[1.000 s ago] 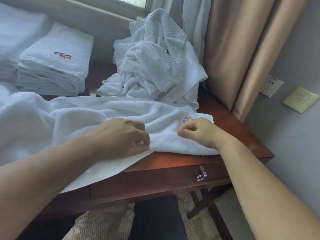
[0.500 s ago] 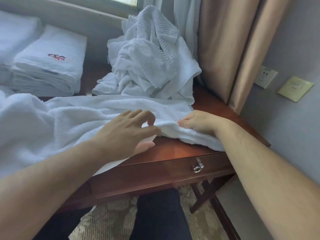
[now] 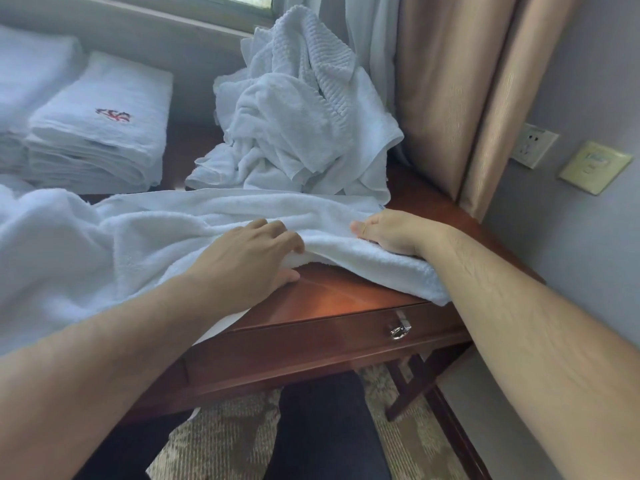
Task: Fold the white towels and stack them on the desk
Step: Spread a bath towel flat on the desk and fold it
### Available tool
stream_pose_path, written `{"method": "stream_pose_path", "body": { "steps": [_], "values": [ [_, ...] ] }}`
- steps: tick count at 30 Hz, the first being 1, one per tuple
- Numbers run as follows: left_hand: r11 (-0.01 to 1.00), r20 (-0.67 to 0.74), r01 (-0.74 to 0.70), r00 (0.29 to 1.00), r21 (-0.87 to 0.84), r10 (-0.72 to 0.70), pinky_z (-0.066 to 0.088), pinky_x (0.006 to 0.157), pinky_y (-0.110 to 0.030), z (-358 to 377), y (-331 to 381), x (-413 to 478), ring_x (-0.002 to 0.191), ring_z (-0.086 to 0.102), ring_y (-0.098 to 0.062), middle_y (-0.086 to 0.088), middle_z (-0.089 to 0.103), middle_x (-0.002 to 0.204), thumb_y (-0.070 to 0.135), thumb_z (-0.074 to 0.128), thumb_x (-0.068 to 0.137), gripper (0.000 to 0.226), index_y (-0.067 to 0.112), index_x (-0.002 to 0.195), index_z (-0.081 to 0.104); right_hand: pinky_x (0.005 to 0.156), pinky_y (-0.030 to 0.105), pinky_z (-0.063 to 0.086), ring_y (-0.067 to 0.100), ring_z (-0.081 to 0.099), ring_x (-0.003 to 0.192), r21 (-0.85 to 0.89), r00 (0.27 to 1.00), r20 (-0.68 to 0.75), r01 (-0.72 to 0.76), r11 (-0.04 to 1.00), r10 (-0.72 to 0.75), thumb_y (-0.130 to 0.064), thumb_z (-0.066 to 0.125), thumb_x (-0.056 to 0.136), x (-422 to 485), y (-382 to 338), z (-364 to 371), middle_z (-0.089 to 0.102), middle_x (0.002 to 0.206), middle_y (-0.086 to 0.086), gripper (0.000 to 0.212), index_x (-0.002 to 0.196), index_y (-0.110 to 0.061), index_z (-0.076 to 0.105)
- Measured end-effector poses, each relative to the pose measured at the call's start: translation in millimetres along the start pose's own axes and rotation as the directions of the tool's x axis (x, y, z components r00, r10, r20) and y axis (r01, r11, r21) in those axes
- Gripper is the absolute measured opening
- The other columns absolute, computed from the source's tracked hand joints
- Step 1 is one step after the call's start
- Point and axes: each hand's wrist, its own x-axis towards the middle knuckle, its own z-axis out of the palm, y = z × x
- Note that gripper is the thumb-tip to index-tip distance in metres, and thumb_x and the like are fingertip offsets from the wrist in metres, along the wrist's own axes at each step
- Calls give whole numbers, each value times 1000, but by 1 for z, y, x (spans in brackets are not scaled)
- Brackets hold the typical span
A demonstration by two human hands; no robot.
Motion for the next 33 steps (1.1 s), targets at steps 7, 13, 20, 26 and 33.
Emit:
{"method": "stream_pose_path", "body": {
  "steps": [7, 13, 20, 26, 33],
  "values": [
    [996, 96, -86, 992, 31, 83, 38, 94, -30, -8, 12, 5, 106, 53, -6, 19, 64, 105, 35, 60, 98, 25, 43, 121, 56, 90, 25, 27, 18, 53, 123, -83, 999, -34, -18, 996, 15, -56, 36, 106, 0, -10, 2, 56, 142, -5, 48, 138, -28, 58],
    [793, 356, 188, 934, -579, 38, 52, 72, -23, -36, 10, 13, 76, 66, 1, 19, 71, 80, 52, 64, 92, 11, 44, 99, 67, 70, 38, 56, 24, 65, 66, 42, 961, -278, 15, 999, -3, -44, 49, 101, 8, -11, 3, 68, 73, 5, 44, 75, -12, 64],
    [992, 452, 95, 884, 79, -121, 13, 121, -41, 5, -1, 34, 153, 10, -19, 2, 11, 167, 75, 35, 90, 72, 50, 155, 15, 73, 34, 36, 26, 55, 93, -235, 885, -455, -17, 972, -95, -44, 44, 102, 13, -3, 29, 57, 90, 2, 36, 80, -18, 56],
    [957, 304, 148, 950, -248, -68, 47, 96, -32, -5, -22, 58, 117, 57, -8, 23, 63, 125, 54, 49, 95, 29, 54, 121, 63, 78, 40, 32, 26, 47, 82, -307, 785, -615, -322, 896, 71, -46, 37, 103, 18, -7, 17, 68, 96, 6, 41, 79, -19, 57],
    [944, 168, 328, 929, 38, -330, 36, 108, -45, 10, -64, 93, 136, 37, -25, 3, 48, 147, 47, 53, 98, 43, 37, 140, 50, 89, 39, 47, 31, 56, 114, -253, 906, -245, -403, 880, 344, -41, 44, 103, 63, -28, -13, 54, 141, 10, 49, 138, -9, 55]
  ]
}}
